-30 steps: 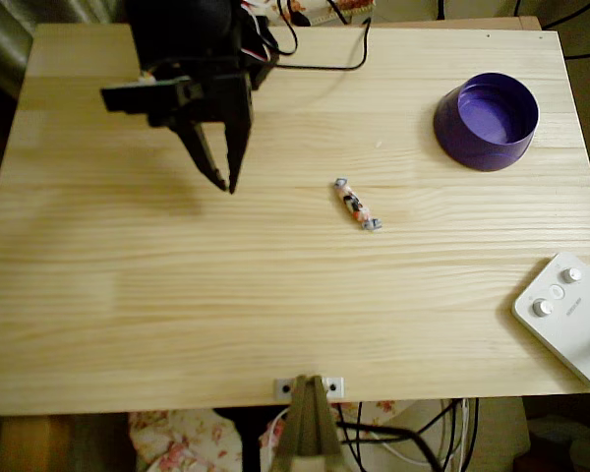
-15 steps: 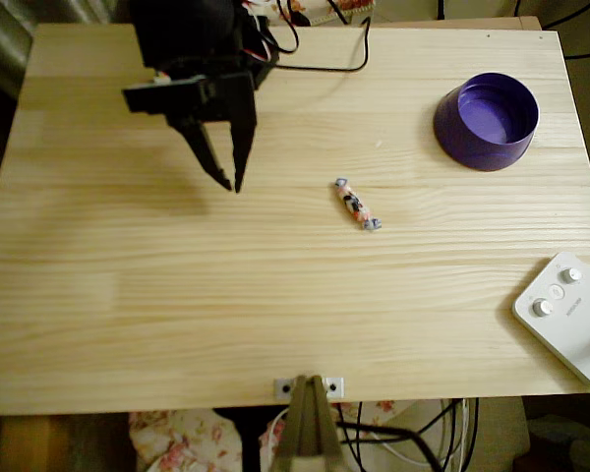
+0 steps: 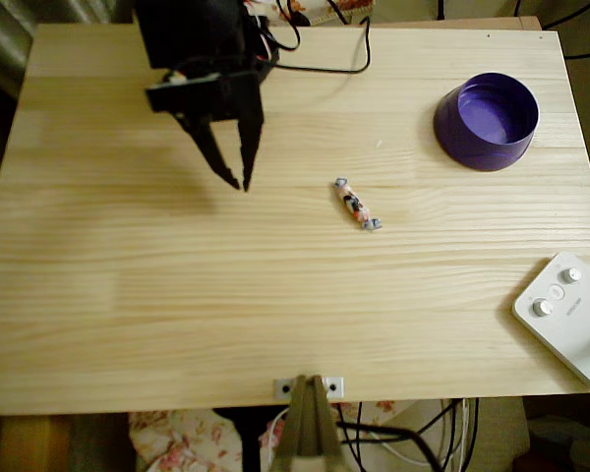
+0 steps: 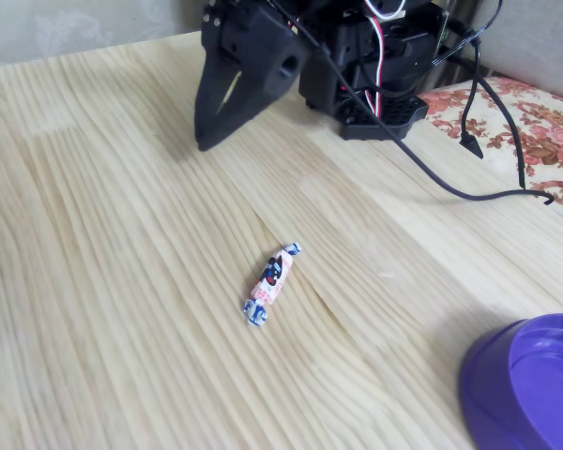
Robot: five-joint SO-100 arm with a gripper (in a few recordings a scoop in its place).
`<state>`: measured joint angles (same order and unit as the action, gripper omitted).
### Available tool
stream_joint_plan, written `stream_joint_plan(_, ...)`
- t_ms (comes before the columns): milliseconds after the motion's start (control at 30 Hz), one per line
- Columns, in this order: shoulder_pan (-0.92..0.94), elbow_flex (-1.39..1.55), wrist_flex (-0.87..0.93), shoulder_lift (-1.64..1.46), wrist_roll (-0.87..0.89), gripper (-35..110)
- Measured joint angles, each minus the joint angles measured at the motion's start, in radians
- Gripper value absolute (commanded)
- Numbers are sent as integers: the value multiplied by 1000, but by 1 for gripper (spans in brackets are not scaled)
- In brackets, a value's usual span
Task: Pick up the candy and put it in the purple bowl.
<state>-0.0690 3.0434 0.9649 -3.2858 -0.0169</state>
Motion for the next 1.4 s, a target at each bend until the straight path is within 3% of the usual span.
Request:
stream_joint_plan(233,-87,-54,28,0,-61,-1)
stream_joint_plan(633,-288,-219,80,28,29,-1)
stream_joint_plan(1033,-463,-479,72,492,95,2)
stream_joint_plan(1400,-572,-523,-126,836,179,13)
